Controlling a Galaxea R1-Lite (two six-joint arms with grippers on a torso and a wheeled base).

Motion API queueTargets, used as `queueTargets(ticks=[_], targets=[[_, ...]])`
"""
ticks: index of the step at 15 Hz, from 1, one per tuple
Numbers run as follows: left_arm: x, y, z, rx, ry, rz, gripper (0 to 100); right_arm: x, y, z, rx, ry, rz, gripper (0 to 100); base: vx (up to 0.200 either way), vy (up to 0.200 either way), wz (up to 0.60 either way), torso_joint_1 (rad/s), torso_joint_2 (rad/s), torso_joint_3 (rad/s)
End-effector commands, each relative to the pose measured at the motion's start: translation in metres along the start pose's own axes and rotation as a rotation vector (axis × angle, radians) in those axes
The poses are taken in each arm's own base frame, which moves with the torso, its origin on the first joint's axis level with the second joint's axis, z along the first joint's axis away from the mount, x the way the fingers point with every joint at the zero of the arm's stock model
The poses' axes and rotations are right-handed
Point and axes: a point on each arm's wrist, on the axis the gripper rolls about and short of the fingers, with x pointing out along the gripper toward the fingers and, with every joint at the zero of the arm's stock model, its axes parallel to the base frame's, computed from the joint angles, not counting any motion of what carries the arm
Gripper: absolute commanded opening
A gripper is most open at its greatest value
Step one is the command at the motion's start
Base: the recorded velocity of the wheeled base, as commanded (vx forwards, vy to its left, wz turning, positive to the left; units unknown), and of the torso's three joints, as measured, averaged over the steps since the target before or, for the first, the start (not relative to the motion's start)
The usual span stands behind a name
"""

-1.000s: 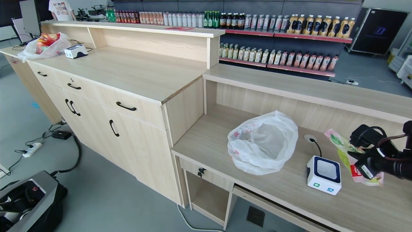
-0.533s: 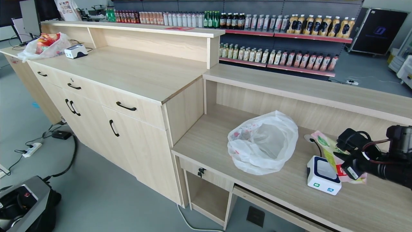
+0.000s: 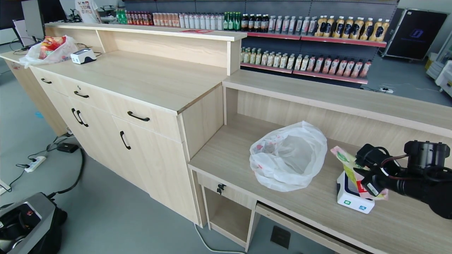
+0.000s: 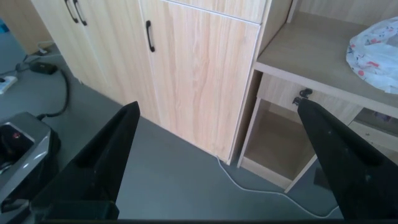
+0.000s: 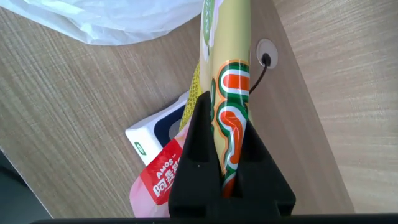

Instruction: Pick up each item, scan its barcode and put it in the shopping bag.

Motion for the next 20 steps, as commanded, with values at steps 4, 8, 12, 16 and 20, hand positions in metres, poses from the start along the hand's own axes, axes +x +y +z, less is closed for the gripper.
queueTargets(ticks=[4, 8, 12, 16, 20], targets=[[0.000, 0.000, 0.000, -0.001, 0.000, 0.001, 100, 0.006, 0.002, -0.004, 0.004, 0.008, 0.008, 0, 0.000, 0.000, 0.00, 0.000, 0.00, 0.000], [0.000, 0.000, 0.000, -0.001, 0.000, 0.001, 100, -0.001, -0.001, -0.001, 0.000, -0.002, -0.010, 0, 0.000, 0.000, 0.00, 0.000, 0.00, 0.000], [0.000, 0.000, 0.000, -0.001, 0.000, -0.001, 100, -0.009, -0.005, 0.003, -0.004, -0.012, -0.029, 0, 0.000, 0.000, 0.00, 0.000, 0.00, 0.000], [0.000, 0.000, 0.000, -0.001, 0.000, 0.001, 100, -0.041, -0.028, 0.035, 0.028, -0.124, -0.138, 0, 0.000, 0.000, 0.00, 0.000, 0.00, 0.000], [0.000, 0.000, 0.000, -0.001, 0.000, 0.001, 100, -0.081, -0.034, 0.051, 0.080, -0.206, -0.209, 0, 0.000, 0.000, 0.00, 0.000, 0.00, 0.000]])
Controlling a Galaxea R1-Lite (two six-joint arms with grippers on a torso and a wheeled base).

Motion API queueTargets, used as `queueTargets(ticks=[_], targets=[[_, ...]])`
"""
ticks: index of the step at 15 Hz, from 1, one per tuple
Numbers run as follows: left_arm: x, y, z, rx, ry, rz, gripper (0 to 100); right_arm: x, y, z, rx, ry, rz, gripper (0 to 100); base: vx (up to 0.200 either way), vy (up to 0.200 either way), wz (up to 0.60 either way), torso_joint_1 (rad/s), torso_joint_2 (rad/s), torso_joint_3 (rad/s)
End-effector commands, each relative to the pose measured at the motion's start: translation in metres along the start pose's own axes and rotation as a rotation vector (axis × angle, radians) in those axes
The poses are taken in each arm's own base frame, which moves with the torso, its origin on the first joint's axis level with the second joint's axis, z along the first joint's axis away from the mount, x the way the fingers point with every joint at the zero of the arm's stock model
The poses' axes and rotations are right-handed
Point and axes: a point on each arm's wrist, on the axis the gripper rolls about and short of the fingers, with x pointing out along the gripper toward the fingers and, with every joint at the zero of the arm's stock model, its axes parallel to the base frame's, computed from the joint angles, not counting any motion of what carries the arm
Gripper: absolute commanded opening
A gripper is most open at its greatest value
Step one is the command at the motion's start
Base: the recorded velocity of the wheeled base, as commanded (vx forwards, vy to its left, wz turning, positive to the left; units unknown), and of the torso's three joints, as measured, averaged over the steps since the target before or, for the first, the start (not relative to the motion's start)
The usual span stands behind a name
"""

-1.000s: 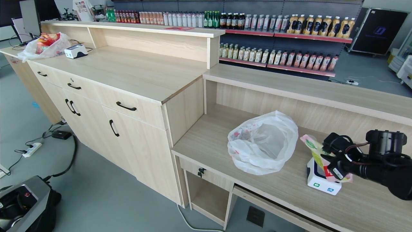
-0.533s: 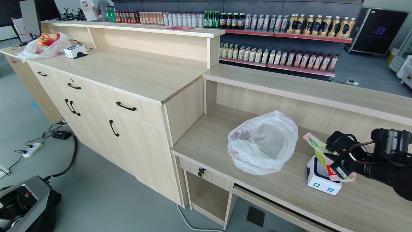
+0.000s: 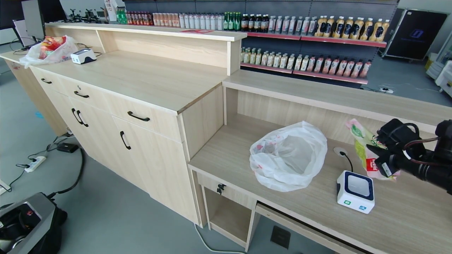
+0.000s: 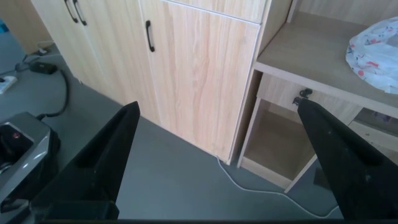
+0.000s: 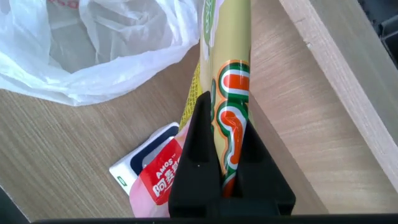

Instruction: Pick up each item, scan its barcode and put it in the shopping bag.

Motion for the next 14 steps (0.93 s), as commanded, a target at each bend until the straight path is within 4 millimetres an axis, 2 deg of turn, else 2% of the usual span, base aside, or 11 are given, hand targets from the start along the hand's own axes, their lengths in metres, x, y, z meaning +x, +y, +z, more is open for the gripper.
queueTargets(ticks=[1, 4, 7, 9, 11, 14], targets=[[0.000, 0.000, 0.000, 0.000, 0.000, 0.001, 100, -0.032, -0.007, 0.016, 0.013, -0.057, -0.057, 0, 0.000, 0.000, 0.00, 0.000, 0.00, 0.000], [0.000, 0.000, 0.000, 0.000, 0.000, 0.001, 100, -0.035, -0.006, 0.018, 0.061, -0.068, -0.058, 0, 0.000, 0.000, 0.60, -0.001, 0.00, 0.004], [0.000, 0.000, 0.000, 0.000, 0.000, 0.001, 100, -0.021, -0.010, 0.029, 0.217, -0.088, -0.079, 0, 0.000, 0.000, 0.60, 0.007, 0.00, 0.001], [0.000, 0.000, 0.000, 0.000, 0.000, 0.000, 100, -0.013, -0.009, 0.025, 0.301, -0.074, -0.064, 0, 0.000, 0.000, 0.00, 0.000, 0.00, 0.000], [0.000, 0.000, 0.000, 0.000, 0.000, 0.001, 100, 0.001, -0.004, 0.016, 0.386, -0.041, -0.040, 0, 0.000, 0.000, 0.00, 0.000, 0.00, 0.000], [0.000, 0.000, 0.000, 0.000, 0.000, 0.001, 100, 0.041, -0.002, 0.010, 0.568, -0.030, -0.012, 0, 0.000, 0.000, 0.00, 0.000, 0.00, 0.000]])
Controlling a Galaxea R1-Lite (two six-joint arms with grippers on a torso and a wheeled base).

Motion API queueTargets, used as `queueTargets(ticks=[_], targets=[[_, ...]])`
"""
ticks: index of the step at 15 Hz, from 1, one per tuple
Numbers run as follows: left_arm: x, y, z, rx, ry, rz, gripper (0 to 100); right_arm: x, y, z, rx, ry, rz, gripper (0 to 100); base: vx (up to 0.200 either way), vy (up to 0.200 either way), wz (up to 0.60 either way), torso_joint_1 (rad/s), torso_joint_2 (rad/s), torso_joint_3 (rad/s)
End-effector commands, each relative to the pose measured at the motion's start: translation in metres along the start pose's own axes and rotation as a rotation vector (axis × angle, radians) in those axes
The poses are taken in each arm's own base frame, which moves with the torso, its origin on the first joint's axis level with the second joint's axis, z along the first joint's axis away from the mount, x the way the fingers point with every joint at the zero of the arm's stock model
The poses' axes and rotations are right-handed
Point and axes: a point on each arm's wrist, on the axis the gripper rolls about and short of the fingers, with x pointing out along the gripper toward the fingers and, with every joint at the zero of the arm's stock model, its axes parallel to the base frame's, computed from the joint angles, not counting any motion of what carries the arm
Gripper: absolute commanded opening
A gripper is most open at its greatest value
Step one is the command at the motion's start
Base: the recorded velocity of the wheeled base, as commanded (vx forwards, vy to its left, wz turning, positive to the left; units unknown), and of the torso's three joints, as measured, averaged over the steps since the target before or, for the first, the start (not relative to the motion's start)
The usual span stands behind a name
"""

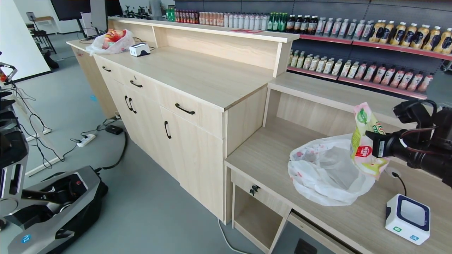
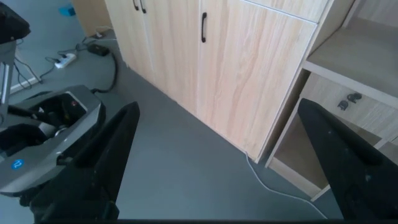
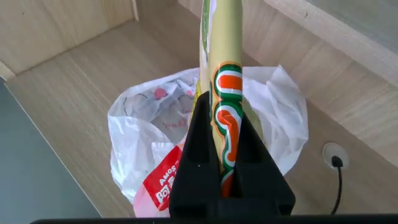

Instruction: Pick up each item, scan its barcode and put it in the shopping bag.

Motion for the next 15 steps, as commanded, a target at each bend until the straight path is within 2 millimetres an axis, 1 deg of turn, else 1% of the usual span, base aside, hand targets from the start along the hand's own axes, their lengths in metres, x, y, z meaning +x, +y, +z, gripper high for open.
queueTargets(ticks=[1, 2, 3, 4, 6, 8, 11, 15], targets=[[0.000, 0.000, 0.000, -0.001, 0.000, 0.001, 100, 0.039, 0.006, -0.015, 0.087, 0.040, 0.035, 0, 0.000, 0.000, 0.00, 0.000, 0.00, 0.000], [0.000, 0.000, 0.000, -0.001, 0.000, 0.001, 100, 0.046, 0.006, -0.018, 0.097, 0.048, 0.037, 0, 0.000, 0.000, 0.00, 0.000, 0.00, 0.000], [0.000, 0.000, 0.000, -0.001, 0.000, 0.000, 100, 0.061, 0.007, -0.026, 0.103, 0.064, 0.044, 0, 0.000, 0.000, 0.00, 0.000, 0.00, 0.000], [0.000, 0.000, 0.000, -0.001, 0.000, 0.001, 100, 0.072, 0.010, -0.032, 0.107, 0.073, 0.054, 0, 0.000, 0.000, 0.00, 0.000, 0.00, 0.000], [0.000, 0.000, 0.000, -0.001, 0.000, 0.001, 100, 0.089, 0.010, -0.044, 0.112, 0.087, 0.056, 0, 0.000, 0.000, 0.00, 0.000, 0.00, 0.000], [0.000, 0.000, 0.000, -0.001, 0.000, 0.001, 100, 0.102, 0.011, -0.057, 0.112, 0.086, 0.055, 0, 0.000, 0.000, 0.00, 0.000, 0.00, 0.000], [0.000, 0.000, 0.000, -0.001, 0.000, 0.000, 100, 0.115, 0.013, -0.069, 0.114, 0.091, 0.060, 0, 0.000, 0.000, 0.00, 0.000, 0.00, 0.000], [0.000, 0.000, 0.000, -0.001, 0.000, 0.001, 100, 0.125, 0.016, -0.081, 0.118, 0.101, 0.066, 0, 0.000, 0.000, 0.00, 0.000, 0.00, 0.000]])
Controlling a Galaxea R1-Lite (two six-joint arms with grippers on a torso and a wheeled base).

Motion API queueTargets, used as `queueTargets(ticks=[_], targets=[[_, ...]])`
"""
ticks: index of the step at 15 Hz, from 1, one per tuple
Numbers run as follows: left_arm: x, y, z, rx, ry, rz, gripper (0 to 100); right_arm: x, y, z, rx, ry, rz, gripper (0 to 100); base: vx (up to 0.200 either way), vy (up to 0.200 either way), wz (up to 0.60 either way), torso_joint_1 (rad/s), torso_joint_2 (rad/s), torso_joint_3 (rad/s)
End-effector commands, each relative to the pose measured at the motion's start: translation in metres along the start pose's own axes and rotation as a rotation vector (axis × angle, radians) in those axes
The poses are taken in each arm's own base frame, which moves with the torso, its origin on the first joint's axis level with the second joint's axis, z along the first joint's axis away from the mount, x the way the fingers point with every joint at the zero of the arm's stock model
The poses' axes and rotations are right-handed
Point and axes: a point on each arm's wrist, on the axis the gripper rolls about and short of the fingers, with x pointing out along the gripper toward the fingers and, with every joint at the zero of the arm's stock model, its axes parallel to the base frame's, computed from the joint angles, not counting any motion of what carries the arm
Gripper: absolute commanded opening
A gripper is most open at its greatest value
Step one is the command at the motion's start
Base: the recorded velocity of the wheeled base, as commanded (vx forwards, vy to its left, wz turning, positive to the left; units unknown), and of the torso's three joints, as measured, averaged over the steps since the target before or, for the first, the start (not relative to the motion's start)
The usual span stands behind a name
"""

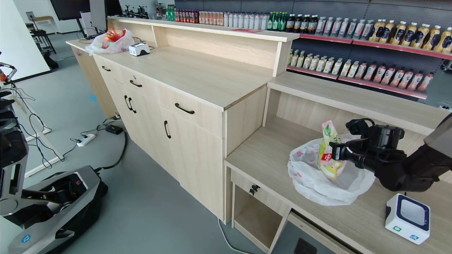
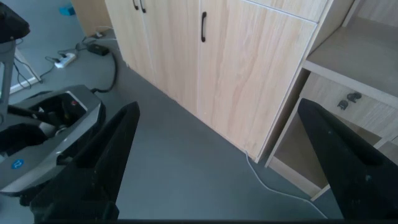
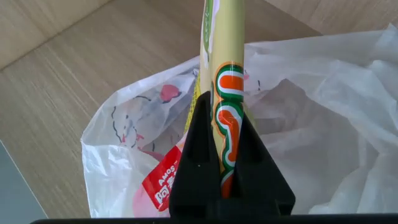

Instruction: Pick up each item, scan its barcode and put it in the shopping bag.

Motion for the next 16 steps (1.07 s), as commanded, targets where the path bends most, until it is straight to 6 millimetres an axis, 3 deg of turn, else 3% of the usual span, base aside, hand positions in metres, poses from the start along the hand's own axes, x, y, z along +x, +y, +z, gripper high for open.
queueTargets(ticks=[1, 12, 13, 16], targets=[[0.000, 0.000, 0.000, 0.000, 0.000, 0.001, 100, 0.007, 0.000, -0.012, 0.004, 0.024, 0.003, 0, 0.000, 0.000, 0.00, 0.000, 0.00, 0.000], [0.000, 0.000, 0.000, 0.000, 0.000, 0.001, 100, 0.006, -0.021, -0.035, 0.028, 0.086, -0.046, 0, 0.000, 0.000, 0.00, 0.000, 0.00, 0.000], [0.000, 0.000, 0.000, 0.000, 0.000, 0.001, 100, 0.005, -0.024, -0.037, 0.033, 0.093, -0.052, 100, 0.000, 0.000, 0.00, 0.000, 0.00, 0.000], [0.000, 0.000, 0.000, 0.000, 0.000, 0.001, 100, 0.003, -0.027, -0.033, 0.034, 0.084, -0.059, 100, 0.000, 0.000, 0.00, 0.000, 0.00, 0.000]])
